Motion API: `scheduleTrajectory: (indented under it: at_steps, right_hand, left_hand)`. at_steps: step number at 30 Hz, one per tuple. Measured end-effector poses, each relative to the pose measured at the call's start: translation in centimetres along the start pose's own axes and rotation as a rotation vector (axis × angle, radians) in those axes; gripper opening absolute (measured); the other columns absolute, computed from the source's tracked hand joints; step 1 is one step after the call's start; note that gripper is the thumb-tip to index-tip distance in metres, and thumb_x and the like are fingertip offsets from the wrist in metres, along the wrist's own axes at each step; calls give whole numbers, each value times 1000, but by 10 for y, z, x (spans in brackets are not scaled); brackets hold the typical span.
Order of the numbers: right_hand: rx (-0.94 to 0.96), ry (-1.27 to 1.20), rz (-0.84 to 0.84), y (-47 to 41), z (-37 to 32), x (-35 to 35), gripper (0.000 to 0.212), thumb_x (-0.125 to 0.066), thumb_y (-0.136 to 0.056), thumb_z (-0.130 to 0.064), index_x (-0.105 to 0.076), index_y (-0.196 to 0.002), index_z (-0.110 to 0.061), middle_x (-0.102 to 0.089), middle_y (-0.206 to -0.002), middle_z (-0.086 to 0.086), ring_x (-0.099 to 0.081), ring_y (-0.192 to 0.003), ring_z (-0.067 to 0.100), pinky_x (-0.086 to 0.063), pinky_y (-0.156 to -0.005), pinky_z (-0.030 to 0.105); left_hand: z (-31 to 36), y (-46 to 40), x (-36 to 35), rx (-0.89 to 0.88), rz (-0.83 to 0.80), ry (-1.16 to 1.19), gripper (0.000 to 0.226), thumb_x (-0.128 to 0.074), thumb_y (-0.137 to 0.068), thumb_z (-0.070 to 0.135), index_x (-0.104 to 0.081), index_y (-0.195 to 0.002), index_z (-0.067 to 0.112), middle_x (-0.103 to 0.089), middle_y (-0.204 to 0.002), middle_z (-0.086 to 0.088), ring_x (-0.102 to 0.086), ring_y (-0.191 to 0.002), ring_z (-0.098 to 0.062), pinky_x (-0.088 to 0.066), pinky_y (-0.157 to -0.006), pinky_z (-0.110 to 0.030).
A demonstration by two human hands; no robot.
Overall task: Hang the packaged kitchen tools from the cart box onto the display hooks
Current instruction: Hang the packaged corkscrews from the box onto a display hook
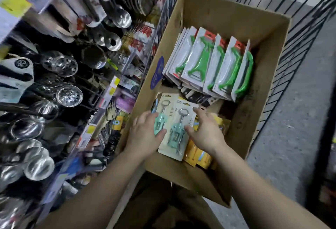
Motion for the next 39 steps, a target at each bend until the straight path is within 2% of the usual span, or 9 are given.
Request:
scheduleTrajectory:
  at_steps: [6, 14, 20, 23, 26, 29, 32, 37, 39]
  right_hand:
    - [-185, -59, -115, -12, 22, -40, 65, -61, -94, -36, -32, -152, -26, -45, -143, 10, -44, -132, 28, -38, -106, 37]
    - [-340, -199, -149, -25, 30, -66, 63, -62, -94, -36, -34, -149, -23, -47, -145, 7, -49, -129, 24, -30, -89, 25]
    - [-429, -384, -86, -33, 33, -75, 62, -67, -90, -41, -42, -142, -21, -55, -137, 8, -58, -119, 25, -49, -100, 36]
    - [-455, -460, -56, -38, 34, -76, 56, -68, -91, -37, -45, -137, -17, -60, -132, 6, -62, -113, 23, -53, -94, 39]
    - [-457, -449, -46, -41, 39, -76, 53, -69, -89, -37, -43, -133, -22, -63, -124, 5, -65, -105, 24, -54, -92, 43]
    - [-450, -441, -56, -42, 44, -76, 48, -70, -89, -33, -41, -127, -25, -65, -108, 0, -66, -89, 21, -56, -81, 40]
    - [-435, -452, -52, -42, 46, -77, 44, -68, -90, -26, -40, -125, -26, -65, -109, 0, -66, -87, 21, -56, -79, 38]
    - [-401, -403, -72, -44, 53, -69, 32, -56, -97, -23, -42, -125, -29, -63, -107, 0, -63, -79, 19, -46, -60, 23]
    - [-374, -427, -117, -44, 53, -68, 28, -52, -100, -34, -45, -126, -26, -59, -106, -4, -61, -86, 19, -42, -67, 23]
  left_hand:
    - [-8, -48, -30, 46, -183, -39, 72, -62, -95, 42, -32, -155, 15, -36, -155, -12, -37, -140, -33, -31, -116, -41]
    - [-8, -49, -62, 42, -331, -187, 86, -55, -96, 51, -12, -160, 14, -4, -169, -7, -9, -155, -27, -12, -125, -41]
    - [-1, -30, -73, -65, -407, -193, 75, -55, -93, 52, -24, -157, 27, -3, -170, 3, 3, -155, -26, -2, -126, -44]
    - [5, -17, -81, -130, -449, -249, 79, -55, -93, 55, -19, -158, 30, -3, -170, 3, 9, -155, -26, 5, -125, -47]
    - [3, -21, -75, -91, -375, -125, 75, -58, -93, 48, -23, -157, 33, -8, -169, 3, -3, -155, -23, -6, -125, -43]
    - [-9, -36, -66, 68, -244, 15, 76, -61, -92, 44, -27, -157, 24, -19, -166, -3, -16, -152, -27, -17, -122, -36]
    - [-16, -46, -64, 193, -269, 14, 84, -61, -93, 45, -18, -159, 16, -33, -161, -5, -30, -144, -32, -27, -116, -37]
    - [-11, -43, -64, 178, -244, 96, 76, -69, -88, 37, -34, -154, 22, -47, -152, -1, -42, -137, -29, -34, -114, -35]
    - [-5, -34, -70, 125, -257, 101, 72, -71, -87, 36, -39, -151, 26, -51, -147, 1, -42, -136, -26, -29, -114, -31]
Point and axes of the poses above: each hand's wrist, its own y-axis away from the middle knuckle, its own x-axis out of the back of the hand, z = x × y, the point moved 3 cm from there along -y, towards the middle knuckle
